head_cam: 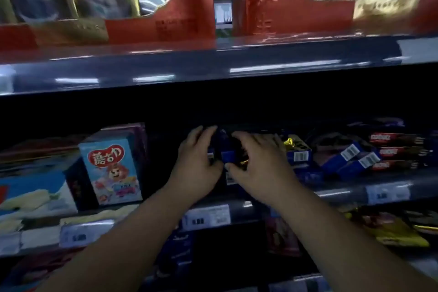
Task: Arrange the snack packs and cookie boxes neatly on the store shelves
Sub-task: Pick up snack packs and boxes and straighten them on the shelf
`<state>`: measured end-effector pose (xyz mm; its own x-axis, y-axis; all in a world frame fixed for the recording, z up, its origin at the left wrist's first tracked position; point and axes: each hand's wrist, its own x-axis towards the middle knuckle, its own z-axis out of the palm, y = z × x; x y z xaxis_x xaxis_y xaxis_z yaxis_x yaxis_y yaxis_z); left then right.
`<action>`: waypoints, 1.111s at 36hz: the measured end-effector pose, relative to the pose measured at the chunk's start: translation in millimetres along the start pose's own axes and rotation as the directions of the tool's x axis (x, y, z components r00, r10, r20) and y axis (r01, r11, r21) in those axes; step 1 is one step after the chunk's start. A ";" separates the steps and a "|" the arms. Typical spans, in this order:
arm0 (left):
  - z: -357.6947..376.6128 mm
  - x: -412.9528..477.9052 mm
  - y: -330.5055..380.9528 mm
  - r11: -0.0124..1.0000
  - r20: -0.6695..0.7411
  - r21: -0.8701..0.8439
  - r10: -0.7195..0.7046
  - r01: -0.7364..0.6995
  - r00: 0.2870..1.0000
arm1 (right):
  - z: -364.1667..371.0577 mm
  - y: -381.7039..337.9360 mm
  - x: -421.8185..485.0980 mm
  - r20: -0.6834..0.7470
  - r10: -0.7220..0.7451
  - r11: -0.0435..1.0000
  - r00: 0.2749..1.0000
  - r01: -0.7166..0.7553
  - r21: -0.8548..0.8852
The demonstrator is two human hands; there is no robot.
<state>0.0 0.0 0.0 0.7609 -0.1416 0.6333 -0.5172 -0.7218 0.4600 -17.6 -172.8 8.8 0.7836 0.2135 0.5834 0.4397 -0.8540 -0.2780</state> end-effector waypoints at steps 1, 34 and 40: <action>0.2 1.3 -1.6 0.999 0.029 -0.029 -0.026 0.027 0.999 | 3.3 -2.6 1.9 0.018 -0.002 0.999 1.000 0.003 -0.043; 10.2 -22.2 40.0 0.909 -0.069 -0.208 -0.381 0.360 0.922 | -18.8 85.1 -9.9 -0.197 0.012 0.979 0.980 -0.051 -0.196; -11.9 -38.4 20.9 0.866 -0.105 -0.234 -0.474 0.441 0.874 | -8.8 72.6 -17.5 -0.222 -0.023 0.997 0.975 0.006 -0.076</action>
<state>-44.7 -1.6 -7.3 0.8690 0.2897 0.4011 -0.2040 -0.5288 0.8238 -3.3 -242.7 -14.8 0.6563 0.1220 0.7446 0.4094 -0.8865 -0.2157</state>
